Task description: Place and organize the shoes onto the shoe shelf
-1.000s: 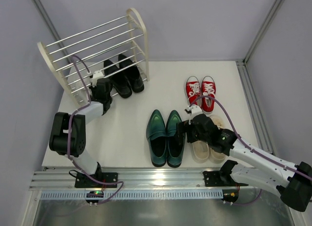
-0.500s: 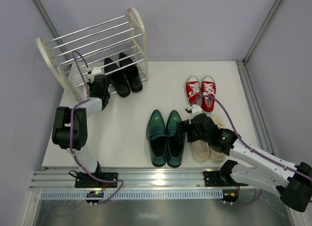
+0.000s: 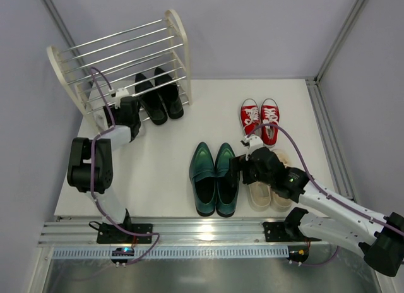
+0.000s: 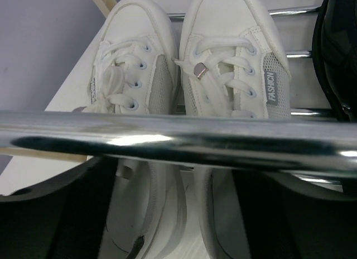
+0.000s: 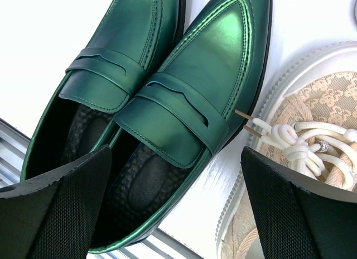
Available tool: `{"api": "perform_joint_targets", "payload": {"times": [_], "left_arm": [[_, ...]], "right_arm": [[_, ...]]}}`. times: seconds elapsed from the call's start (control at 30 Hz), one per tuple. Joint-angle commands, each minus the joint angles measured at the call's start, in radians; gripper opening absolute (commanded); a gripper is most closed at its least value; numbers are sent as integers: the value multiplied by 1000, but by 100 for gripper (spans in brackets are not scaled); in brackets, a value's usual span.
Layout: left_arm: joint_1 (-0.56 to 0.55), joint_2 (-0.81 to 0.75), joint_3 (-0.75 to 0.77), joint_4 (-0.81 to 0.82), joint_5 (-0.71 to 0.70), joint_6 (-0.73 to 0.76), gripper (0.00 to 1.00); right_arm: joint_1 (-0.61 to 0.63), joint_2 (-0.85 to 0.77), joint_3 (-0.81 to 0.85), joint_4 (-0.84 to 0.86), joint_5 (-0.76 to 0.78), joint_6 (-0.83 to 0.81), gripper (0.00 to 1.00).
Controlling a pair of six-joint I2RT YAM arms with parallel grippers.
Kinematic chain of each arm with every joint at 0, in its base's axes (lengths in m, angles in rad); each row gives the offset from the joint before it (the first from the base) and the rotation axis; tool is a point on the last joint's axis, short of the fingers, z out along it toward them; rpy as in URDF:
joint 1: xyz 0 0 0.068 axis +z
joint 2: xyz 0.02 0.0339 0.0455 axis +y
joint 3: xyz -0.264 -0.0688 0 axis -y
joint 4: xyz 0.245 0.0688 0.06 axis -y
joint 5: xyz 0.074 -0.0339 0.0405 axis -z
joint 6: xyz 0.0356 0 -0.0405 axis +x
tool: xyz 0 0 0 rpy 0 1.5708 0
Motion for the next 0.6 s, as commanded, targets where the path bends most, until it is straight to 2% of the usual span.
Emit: {"api": "perform_joint_targets", "payload": {"times": [0.0, 0.03, 0.1, 0.27, 0.33, 0.43, 0.53, 0.57], "left_arm": [[3, -79, 62, -10, -13, -58, 84], [2, -92, 65, -28, -14, -68, 91], [-18, -144, 67, -86, -37, -97, 94], [-110, -266, 45, -204, -95, -165, 99], [-162, -322, 50, -254, -106, -237, 100], [-233, -391, 56, -407, -60, -326, 100], [-343, -453, 42, -513, 85, -386, 96], [-381, -466, 21, -528, 124, -403, 95]], "right_arm": [[-5, -26, 3, 37, -7, -9, 97], [-5, -29, 3, 37, -7, -8, 97], [-5, -35, 0, 40, -10, -8, 97], [-7, -54, -2, 39, -7, 0, 98], [-5, -68, -7, 36, 11, 6, 97], [-5, -83, -2, 17, 40, 20, 97], [-7, -89, 15, -41, 120, 62, 97], [-7, -91, 21, -87, 193, 107, 97]]}}
